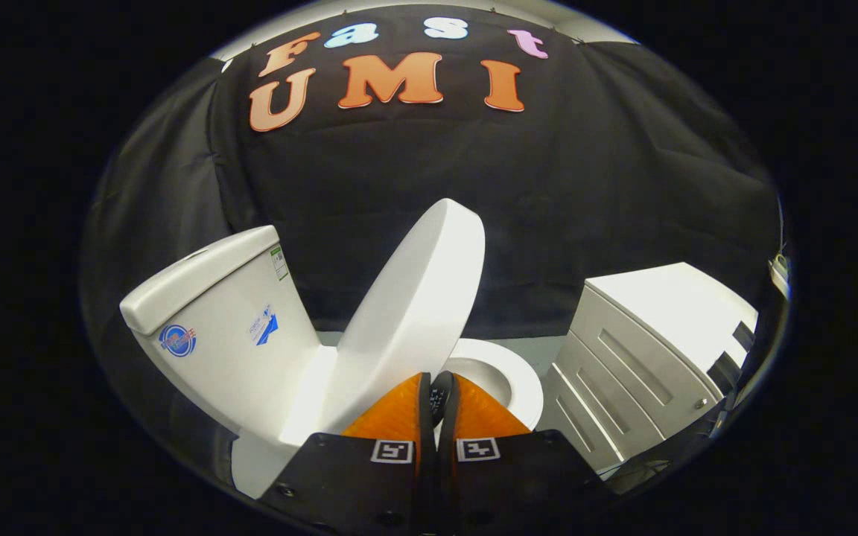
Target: Open the toilet lid.
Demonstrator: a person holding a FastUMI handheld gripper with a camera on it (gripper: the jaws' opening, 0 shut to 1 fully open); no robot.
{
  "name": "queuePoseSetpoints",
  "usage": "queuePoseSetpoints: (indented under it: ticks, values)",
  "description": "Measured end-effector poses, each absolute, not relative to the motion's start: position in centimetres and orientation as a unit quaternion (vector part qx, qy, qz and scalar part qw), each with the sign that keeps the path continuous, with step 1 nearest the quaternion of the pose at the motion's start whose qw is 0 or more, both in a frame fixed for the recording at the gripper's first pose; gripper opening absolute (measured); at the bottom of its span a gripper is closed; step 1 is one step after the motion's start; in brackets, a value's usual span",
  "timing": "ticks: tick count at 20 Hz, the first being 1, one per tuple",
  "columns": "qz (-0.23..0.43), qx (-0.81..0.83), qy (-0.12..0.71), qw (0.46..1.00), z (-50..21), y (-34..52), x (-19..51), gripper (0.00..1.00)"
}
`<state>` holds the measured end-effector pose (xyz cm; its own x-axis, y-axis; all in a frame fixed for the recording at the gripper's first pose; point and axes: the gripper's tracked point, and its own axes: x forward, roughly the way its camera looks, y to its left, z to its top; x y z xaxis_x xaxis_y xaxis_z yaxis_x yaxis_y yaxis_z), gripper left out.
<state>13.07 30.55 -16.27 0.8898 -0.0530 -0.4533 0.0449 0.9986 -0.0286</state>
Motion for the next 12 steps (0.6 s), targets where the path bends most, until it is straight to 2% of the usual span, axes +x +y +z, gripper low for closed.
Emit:
queuePoseSetpoints:
  ticks: [12]
  values:
    - [-0.001, -0.104, 0.182, 0.978, -12.5, 39.1, 12.9, 0.08]
